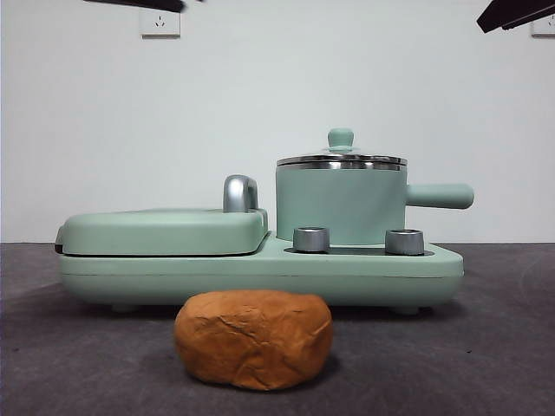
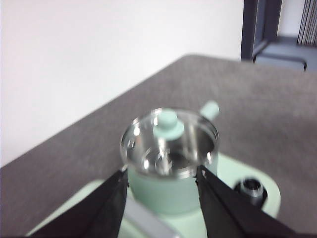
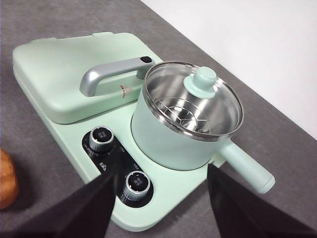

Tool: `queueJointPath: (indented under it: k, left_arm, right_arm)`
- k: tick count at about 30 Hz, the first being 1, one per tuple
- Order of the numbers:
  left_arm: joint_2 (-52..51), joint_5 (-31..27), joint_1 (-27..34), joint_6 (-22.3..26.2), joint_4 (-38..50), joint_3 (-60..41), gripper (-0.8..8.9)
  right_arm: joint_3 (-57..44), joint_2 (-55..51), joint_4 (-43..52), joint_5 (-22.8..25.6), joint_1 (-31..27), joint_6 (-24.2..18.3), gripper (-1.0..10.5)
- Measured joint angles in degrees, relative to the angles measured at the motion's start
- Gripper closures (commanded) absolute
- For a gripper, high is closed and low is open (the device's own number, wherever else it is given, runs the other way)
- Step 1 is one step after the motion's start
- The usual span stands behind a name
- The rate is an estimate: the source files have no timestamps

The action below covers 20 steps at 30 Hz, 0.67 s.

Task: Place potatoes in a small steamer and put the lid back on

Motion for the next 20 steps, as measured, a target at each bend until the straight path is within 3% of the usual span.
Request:
queueJointPath:
  k: [6, 20]
  left_arm:
    - [10.01, -2.43, -3.82, -4.02, 11.02, 0.83, 5.98]
    - [34.6, -3.78, -8.46, -5.03, 10.54, 20.96, 5.97]
  right_arm:
    - [0.0, 0.0, 0.0, -0.02, 0.0, 0.5, 6.6]
    - [0.0, 0.0, 0.02, 0.0, 0.0, 0.72, 6.6]
